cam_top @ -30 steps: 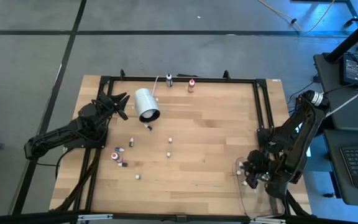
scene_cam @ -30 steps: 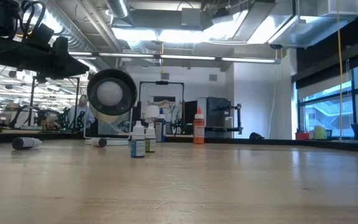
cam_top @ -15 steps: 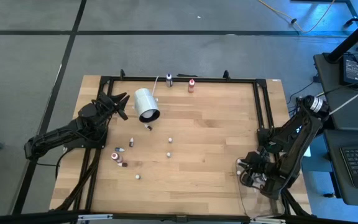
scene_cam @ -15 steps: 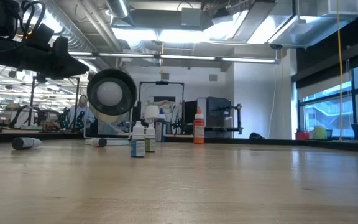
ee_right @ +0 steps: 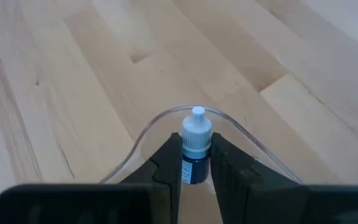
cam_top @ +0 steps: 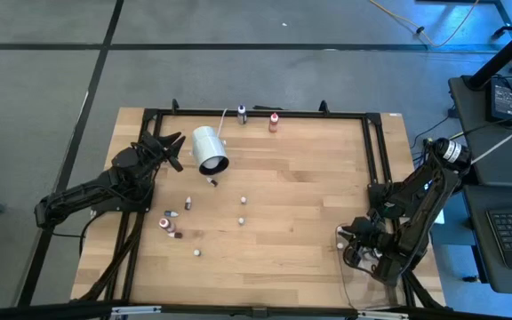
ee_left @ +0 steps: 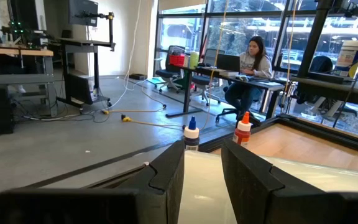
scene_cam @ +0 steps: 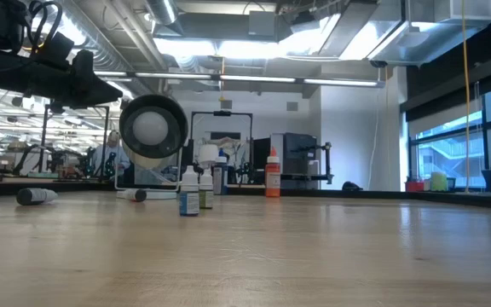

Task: Pick & Place food coloring
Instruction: Put the right small pink food coloring bottle into the transparent bin

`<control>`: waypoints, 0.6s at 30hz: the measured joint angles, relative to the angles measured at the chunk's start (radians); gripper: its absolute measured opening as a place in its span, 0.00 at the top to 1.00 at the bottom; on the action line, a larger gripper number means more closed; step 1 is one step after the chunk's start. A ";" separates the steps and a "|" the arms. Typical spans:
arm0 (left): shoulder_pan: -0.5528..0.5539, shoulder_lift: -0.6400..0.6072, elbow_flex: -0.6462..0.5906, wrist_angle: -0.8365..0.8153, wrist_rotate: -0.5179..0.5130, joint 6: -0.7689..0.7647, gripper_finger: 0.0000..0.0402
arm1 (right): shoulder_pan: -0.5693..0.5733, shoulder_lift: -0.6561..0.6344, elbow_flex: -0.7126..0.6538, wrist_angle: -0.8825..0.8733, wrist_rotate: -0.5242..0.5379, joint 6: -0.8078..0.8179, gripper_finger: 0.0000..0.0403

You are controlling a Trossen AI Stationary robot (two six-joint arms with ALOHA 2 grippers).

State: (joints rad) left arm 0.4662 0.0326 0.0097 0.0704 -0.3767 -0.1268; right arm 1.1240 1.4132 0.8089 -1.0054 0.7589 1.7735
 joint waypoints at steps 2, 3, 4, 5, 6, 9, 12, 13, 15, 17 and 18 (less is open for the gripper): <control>0.000 0.000 0.000 0.000 0.000 0.000 0.74 | -0.007 0.000 0.000 0.000 -0.001 0.000 0.81; 0.000 0.000 0.000 0.000 0.000 0.000 0.74 | -0.012 0.000 0.000 0.000 -0.001 0.000 0.81; 0.000 0.000 0.000 0.000 0.000 0.000 0.74 | -0.018 0.000 0.000 0.000 -0.002 0.000 0.81; 0.000 0.000 0.000 0.000 0.000 0.000 0.74 | -0.025 0.000 0.000 0.000 -0.006 -0.001 0.81; 0.000 0.000 0.000 0.000 0.000 0.000 0.74 | -0.033 0.000 0.000 0.000 -0.016 -0.002 0.81; 0.000 0.000 0.000 0.000 0.000 0.000 0.74 | -0.048 0.000 0.000 -0.002 -0.037 -0.006 0.81; 0.000 0.000 0.000 0.000 0.000 0.000 0.74 | -0.056 0.000 0.000 -0.003 -0.043 -0.013 0.81; 0.000 0.000 0.000 0.000 0.000 0.000 0.74 | -0.058 0.000 0.000 -0.003 -0.043 -0.014 0.81; 0.000 0.000 0.000 0.000 0.000 0.000 0.74 | -0.061 0.000 0.000 -0.001 -0.047 -0.013 0.81; 0.000 0.000 0.000 0.000 0.000 0.000 0.74 | -0.062 0.000 0.000 0.001 -0.055 -0.014 0.81; 0.000 0.000 0.000 0.000 0.000 0.000 0.74 | -0.062 0.000 0.000 0.001 -0.054 -0.014 0.81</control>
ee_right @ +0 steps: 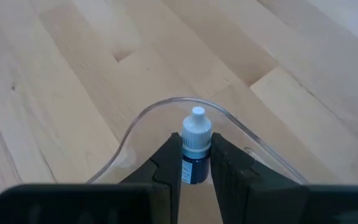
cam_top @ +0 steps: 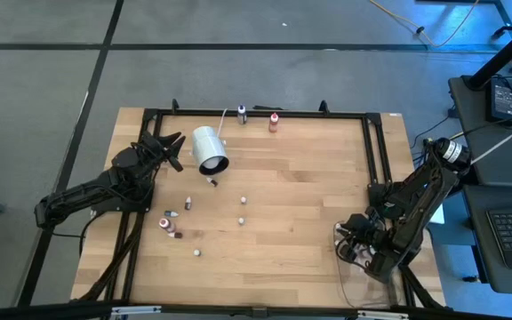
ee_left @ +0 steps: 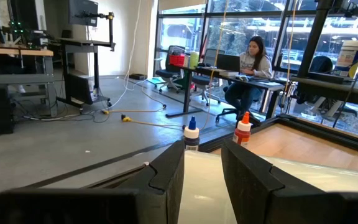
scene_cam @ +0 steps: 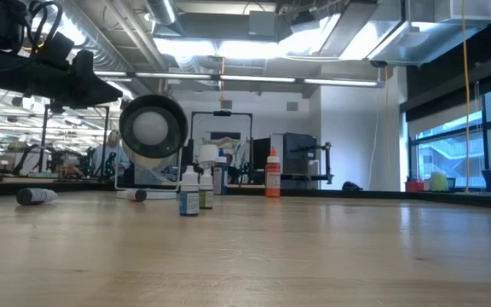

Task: Pick & Place food coloring
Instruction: Put the right small pink food coloring bottle into the transparent bin

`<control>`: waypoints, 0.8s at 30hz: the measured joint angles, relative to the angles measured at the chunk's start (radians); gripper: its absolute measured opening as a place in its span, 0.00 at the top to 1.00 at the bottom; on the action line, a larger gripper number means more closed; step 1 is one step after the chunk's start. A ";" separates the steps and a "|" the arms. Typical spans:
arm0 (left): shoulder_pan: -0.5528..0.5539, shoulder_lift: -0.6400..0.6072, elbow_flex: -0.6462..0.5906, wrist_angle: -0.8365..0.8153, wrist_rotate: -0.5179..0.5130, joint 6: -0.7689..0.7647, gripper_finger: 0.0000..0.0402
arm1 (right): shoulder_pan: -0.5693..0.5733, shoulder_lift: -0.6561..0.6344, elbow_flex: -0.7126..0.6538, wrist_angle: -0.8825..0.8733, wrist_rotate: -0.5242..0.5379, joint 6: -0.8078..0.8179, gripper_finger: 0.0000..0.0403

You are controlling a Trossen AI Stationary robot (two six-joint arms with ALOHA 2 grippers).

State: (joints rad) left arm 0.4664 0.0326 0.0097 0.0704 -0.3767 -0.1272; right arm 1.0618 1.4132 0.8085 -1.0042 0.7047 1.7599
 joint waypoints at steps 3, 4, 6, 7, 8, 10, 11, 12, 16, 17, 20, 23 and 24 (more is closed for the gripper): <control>0.000 0.000 0.000 0.000 0.000 0.000 0.74 | 0.000 0.001 0.000 0.005 0.009 0.000 0.81; 0.000 0.000 0.000 0.000 0.000 0.000 0.74 | 0.000 0.001 0.000 0.006 0.011 0.000 0.81; 0.000 0.000 0.000 0.000 0.000 0.000 0.74 | 0.000 0.002 -0.002 0.008 0.014 -0.003 0.81; 0.000 0.000 0.000 0.000 0.000 0.000 0.74 | 0.000 0.002 -0.009 0.014 0.016 -0.003 0.81; 0.000 0.000 0.000 0.000 0.000 0.000 0.74 | 0.000 0.002 -0.021 0.024 0.017 -0.004 0.81; 0.000 0.000 0.000 0.000 0.000 0.001 0.74 | 0.000 0.002 -0.057 0.061 0.019 -0.005 0.81; 0.000 0.000 0.000 0.000 0.000 0.000 0.74 | 0.000 0.002 -0.076 0.082 0.026 -0.009 0.81; 0.000 0.000 0.000 0.000 0.000 0.000 0.74 | 0.001 0.001 -0.093 0.095 0.046 -0.022 0.81; 0.000 0.000 0.000 0.000 0.000 0.000 0.74 | -0.001 0.001 -0.140 0.147 0.077 -0.009 0.81; 0.000 0.000 0.000 0.000 0.000 0.001 0.74 | -0.001 0.004 -0.142 0.160 0.064 -0.003 0.81; 0.000 0.000 0.000 0.000 0.000 0.001 0.74 | 0.002 0.003 -0.145 0.160 0.053 0.004 0.81; 0.000 0.000 0.000 0.000 0.001 0.000 0.74 | -0.001 0.003 -0.146 0.161 0.057 0.001 0.81; 0.000 0.000 0.000 0.000 0.000 0.000 0.74 | 0.000 0.003 -0.146 0.162 0.056 0.001 0.81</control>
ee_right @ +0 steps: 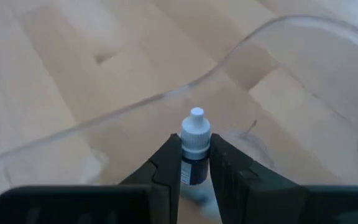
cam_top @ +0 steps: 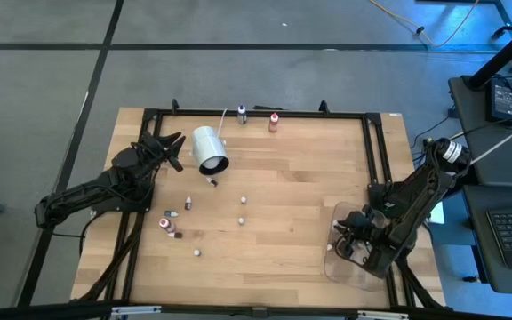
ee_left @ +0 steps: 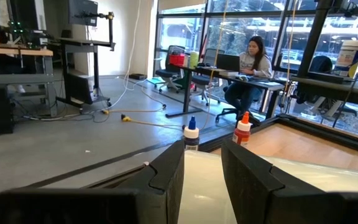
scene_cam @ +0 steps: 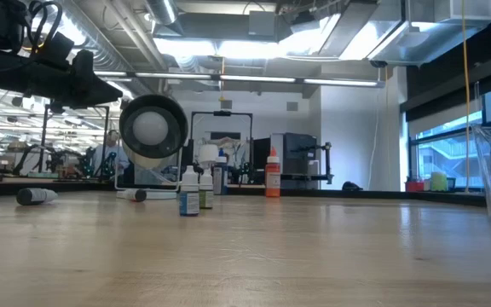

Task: Pick & Place food coloring
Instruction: Put the right small pink food coloring bottle into the transparent bin

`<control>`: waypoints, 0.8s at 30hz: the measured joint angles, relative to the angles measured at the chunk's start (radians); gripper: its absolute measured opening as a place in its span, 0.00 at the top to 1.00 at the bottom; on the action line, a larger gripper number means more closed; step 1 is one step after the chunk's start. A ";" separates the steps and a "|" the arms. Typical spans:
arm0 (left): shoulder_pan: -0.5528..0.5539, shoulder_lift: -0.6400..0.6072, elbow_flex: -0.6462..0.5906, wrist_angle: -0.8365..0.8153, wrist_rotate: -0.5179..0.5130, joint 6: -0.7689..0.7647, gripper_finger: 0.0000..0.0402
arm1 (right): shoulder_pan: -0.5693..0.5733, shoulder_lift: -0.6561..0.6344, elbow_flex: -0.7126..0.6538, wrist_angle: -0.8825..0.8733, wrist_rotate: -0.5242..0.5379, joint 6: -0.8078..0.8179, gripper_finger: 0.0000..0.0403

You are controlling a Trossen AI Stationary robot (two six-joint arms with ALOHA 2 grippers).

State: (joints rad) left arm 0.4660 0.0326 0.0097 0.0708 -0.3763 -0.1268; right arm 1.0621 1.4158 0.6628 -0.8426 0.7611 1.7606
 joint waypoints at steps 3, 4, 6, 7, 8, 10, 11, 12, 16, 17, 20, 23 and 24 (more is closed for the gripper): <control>0.000 0.000 0.000 0.000 0.000 0.000 0.74 | 0.000 0.000 0.000 0.002 0.001 -0.004 0.81; 0.000 0.000 0.000 0.000 0.000 0.000 0.74 | 0.000 0.000 0.000 0.003 0.001 -0.004 0.81; 0.000 0.000 0.000 0.000 0.000 0.000 0.74 | 0.000 0.000 0.000 0.010 0.003 -0.004 0.81; 0.000 0.000 0.000 0.000 0.000 0.000 0.74 | 0.000 0.000 0.000 0.014 0.002 -0.005 0.81; 0.000 0.000 0.000 0.000 0.000 0.000 0.74 | 0.000 0.000 0.000 0.018 0.002 -0.006 0.81; 0.000 0.000 0.000 0.000 0.000 0.000 0.74 | 0.000 0.000 0.000 0.018 0.002 -0.006 0.81; 0.000 0.000 0.000 0.000 0.000 0.000 0.74 | 0.000 0.000 0.000 0.019 0.001 -0.007 0.81; 0.000 0.000 0.000 0.000 0.000 0.000 0.74 | 0.000 0.000 0.000 0.021 0.001 -0.007 0.81; 0.000 0.000 0.000 0.000 0.000 0.000 0.74 | 0.000 0.000 0.000 0.024 0.000 -0.007 0.81; 0.000 0.000 0.000 0.000 0.000 0.000 0.74 | 0.000 0.000 0.000 0.025 0.000 -0.007 0.81; 0.000 0.000 0.000 0.000 0.000 0.000 0.74 | 0.000 0.000 0.000 0.025 0.000 -0.007 0.80; 0.000 0.000 0.000 0.000 0.000 0.000 0.74 | 0.000 0.000 0.000 0.026 -0.001 -0.007 0.76; 0.000 0.000 0.000 0.000 0.000 0.000 0.74 | 0.000 0.000 0.000 0.027 -0.001 -0.007 0.75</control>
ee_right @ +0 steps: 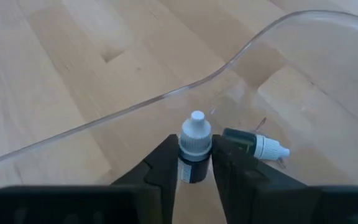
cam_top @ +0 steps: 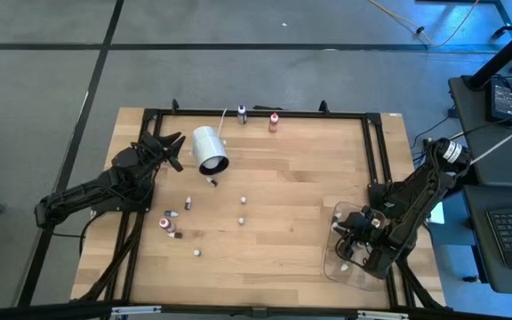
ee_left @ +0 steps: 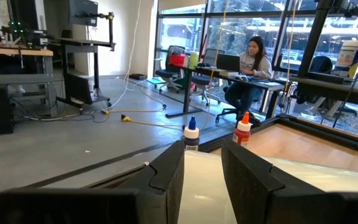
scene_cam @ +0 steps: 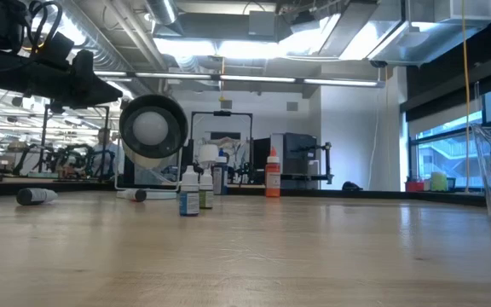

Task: Pick & Place food coloring
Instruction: Put the right small pink food coloring bottle into the transparent bin, then put the large orange food coloring bottle into the transparent bin

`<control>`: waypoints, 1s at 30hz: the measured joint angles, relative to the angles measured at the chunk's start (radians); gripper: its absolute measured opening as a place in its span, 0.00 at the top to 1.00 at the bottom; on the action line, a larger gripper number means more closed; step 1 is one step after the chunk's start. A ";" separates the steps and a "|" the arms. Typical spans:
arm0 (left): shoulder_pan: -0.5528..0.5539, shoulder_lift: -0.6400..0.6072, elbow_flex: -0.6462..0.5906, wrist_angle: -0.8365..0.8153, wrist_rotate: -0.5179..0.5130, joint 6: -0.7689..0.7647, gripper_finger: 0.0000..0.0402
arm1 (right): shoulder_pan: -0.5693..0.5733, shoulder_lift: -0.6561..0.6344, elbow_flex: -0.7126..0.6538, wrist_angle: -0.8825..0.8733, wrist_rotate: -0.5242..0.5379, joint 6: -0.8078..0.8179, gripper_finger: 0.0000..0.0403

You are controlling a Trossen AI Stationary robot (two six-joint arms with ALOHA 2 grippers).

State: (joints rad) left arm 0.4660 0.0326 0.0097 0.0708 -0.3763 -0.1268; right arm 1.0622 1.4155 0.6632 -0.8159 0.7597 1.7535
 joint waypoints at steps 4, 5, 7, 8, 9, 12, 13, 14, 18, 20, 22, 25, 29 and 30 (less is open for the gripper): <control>0.000 0.000 0.000 0.000 0.000 0.000 0.74 | 0.000 0.000 0.001 0.005 -0.001 0.000 0.69; 0.000 0.000 0.000 0.000 0.000 0.000 0.74 | 0.000 0.000 0.001 0.005 -0.002 0.000 0.68; 0.000 0.000 0.000 0.000 0.000 0.000 0.74 | 0.000 -0.001 0.004 0.002 -0.003 0.000 0.67; 0.000 0.000 0.000 0.000 0.000 0.000 0.74 | 0.000 -0.004 0.010 -0.007 -0.005 0.000 0.66; 0.000 0.000 0.000 0.000 0.000 0.000 0.74 | 0.000 -0.008 0.023 -0.022 -0.006 0.000 0.66; 0.000 0.000 0.000 0.000 0.000 0.000 0.74 | 0.000 -0.029 0.087 -0.106 -0.011 -0.001 0.66; 0.000 0.000 0.000 0.000 0.000 0.000 0.74 | 0.000 -0.038 0.118 -0.146 -0.019 -0.004 0.66; 0.000 0.000 0.000 0.000 0.000 0.000 0.74 | 0.000 -0.046 0.152 -0.187 -0.020 -0.005 0.66; 0.000 0.000 0.000 0.000 0.000 0.000 0.74 | 0.000 -0.060 0.291 -0.361 0.040 -0.029 0.66; 0.000 0.000 0.000 0.000 0.000 0.000 0.74 | 0.000 -0.060 0.339 -0.410 0.148 -0.113 0.66; 0.000 0.000 0.000 0.000 0.000 0.000 0.74 | 0.000 -0.060 0.365 -0.413 0.306 -0.241 0.66; 0.000 0.000 0.000 0.000 0.001 0.000 0.74 | -0.001 -0.060 0.372 -0.389 0.554 -0.433 0.66; 0.000 0.000 0.000 0.004 0.002 -0.001 0.74 | -0.037 -0.060 0.357 -0.387 0.692 -0.546 0.66; 0.000 0.000 0.000 0.004 0.002 -0.006 0.74 | -0.057 -0.060 0.350 -0.387 0.694 -0.555 0.66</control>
State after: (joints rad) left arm 0.4660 0.0322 0.0097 0.0750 -0.3748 -0.1333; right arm 1.0050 1.3556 1.0134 -1.2030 1.4532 1.1980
